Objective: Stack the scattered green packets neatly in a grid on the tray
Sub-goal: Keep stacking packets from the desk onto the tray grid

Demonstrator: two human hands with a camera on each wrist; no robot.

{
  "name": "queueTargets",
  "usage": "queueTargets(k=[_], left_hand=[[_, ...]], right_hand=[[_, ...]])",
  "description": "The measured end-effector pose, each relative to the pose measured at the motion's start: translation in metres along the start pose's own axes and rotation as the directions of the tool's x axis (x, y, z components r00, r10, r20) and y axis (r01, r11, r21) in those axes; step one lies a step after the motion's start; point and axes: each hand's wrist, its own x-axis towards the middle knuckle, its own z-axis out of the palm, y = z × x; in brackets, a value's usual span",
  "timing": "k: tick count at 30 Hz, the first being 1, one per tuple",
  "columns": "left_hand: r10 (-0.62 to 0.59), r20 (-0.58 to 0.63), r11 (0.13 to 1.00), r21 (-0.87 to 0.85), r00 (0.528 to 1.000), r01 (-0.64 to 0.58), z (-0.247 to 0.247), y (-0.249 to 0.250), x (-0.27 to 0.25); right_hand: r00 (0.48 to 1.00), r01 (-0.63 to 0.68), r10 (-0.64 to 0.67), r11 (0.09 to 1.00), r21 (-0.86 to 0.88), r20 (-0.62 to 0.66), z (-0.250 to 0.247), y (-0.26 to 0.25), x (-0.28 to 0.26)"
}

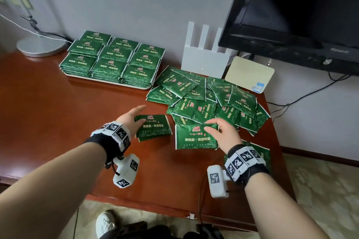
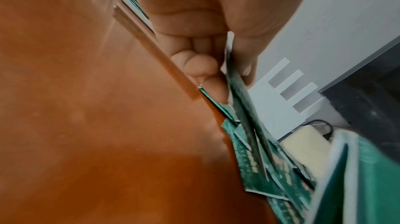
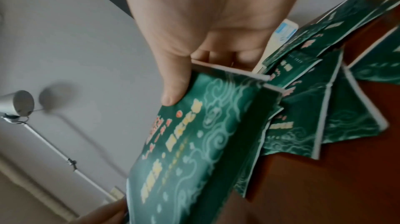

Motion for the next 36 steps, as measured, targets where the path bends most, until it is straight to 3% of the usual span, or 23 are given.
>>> queueTargets(k=[5,9,12,16,22,28,36], left_hand=[[0.123,0.143,0.978,-0.188,0.982,-0.095,-0.005,0.031,-0.013],[0.178,0.23,0.981,-0.119,0.957,-0.154,-0.005,0.043,-0.016],[0.205,0.216,0.968,0.097,0.955,-0.23,-0.01,0.046,-0.013],[0.228,0.145,0.972,-0.096,0.963,-0.215,-0.019,0.044,-0.007],[0.261,0.081,0.959,-0.133,0.962,-0.249,-0.04,0.038,0.001],[0.22,-0.004,0.972,-0.088,0.975,-0.22,-0.075,0.01,0.021],[0.031,-0.047,0.997,-0.07,0.998,-0.034,-0.158,-0.067,0.074]], right_hand=[[0.997,0.021,-0.022,1.0,0.011,0.069,0.006,-0.022,0.007],[0.996,0.027,-0.032,0.998,0.062,0.086,0.008,-0.034,0.011],[0.995,0.055,-0.062,0.994,0.092,0.08,0.006,-0.044,0.016],[0.998,0.004,-0.016,0.98,0.197,0.058,0.009,-0.044,0.026],[0.955,-0.077,0.023,0.982,0.173,0.295,0.024,-0.047,0.036],[0.984,-0.058,0.035,0.99,0.129,0.175,0.041,-0.071,0.053],[0.991,-0.127,0.122,0.984,0.125,0.048,0.097,-0.112,0.092]])
